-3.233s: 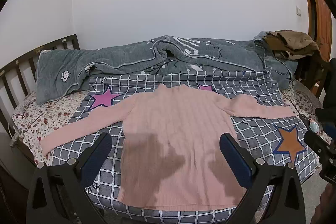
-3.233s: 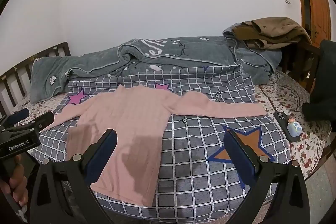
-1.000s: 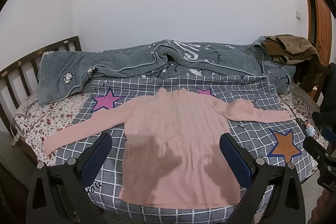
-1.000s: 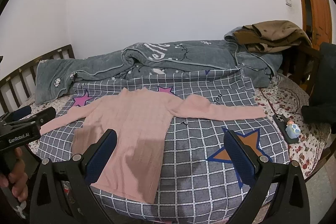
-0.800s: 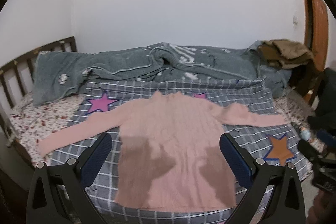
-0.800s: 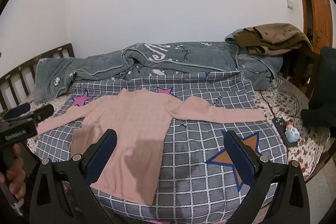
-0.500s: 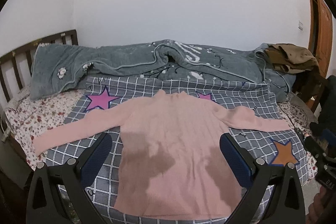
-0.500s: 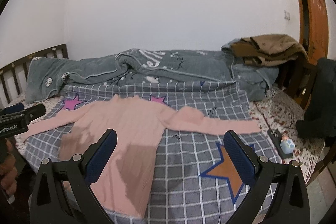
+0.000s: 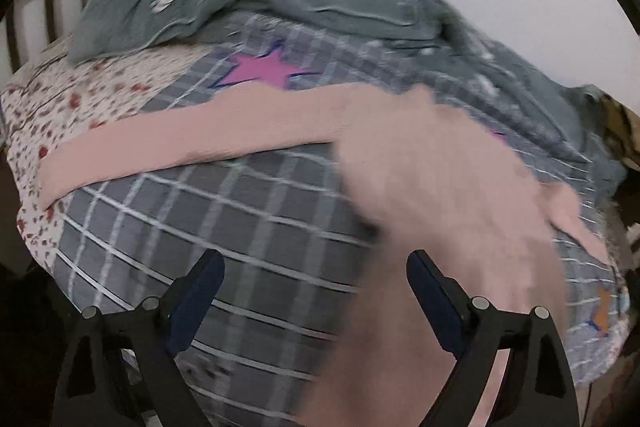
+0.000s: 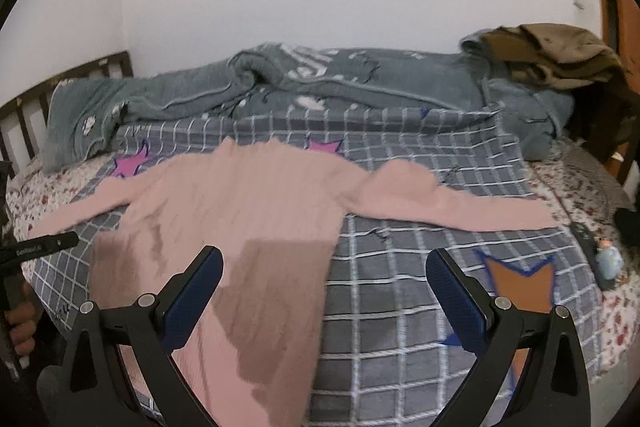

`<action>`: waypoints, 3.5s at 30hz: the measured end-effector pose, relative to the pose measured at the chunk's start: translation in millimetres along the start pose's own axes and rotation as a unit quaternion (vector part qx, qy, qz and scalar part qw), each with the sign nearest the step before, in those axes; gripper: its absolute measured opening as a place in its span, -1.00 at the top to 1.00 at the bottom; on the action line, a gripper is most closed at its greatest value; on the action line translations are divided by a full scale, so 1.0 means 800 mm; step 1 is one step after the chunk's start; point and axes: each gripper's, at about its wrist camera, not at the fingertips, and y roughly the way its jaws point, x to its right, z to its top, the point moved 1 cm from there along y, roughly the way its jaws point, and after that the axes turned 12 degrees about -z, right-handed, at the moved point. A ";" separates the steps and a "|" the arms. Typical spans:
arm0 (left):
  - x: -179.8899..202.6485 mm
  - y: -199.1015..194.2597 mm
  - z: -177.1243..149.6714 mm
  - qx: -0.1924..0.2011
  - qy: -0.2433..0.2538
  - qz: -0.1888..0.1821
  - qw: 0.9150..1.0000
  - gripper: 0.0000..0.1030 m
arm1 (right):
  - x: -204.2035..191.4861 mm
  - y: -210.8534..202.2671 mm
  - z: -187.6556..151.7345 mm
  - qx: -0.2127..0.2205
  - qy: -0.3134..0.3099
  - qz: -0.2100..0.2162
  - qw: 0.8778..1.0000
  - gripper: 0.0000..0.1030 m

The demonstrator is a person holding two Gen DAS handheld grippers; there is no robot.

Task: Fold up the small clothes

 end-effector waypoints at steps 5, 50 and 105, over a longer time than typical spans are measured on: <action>-0.086 0.009 0.014 0.011 -0.058 0.029 0.998 -0.78 | -0.030 0.029 -0.004 0.007 -0.009 0.013 1.000 -0.94; 0.225 0.097 0.200 0.084 0.065 -0.057 0.993 0.86 | 0.103 0.096 0.018 -0.003 0.031 -0.022 0.999 -0.94; 0.020 0.052 -0.078 -0.068 0.003 -0.086 0.994 0.73 | -0.039 0.066 -0.139 -0.145 -0.068 0.069 0.985 0.51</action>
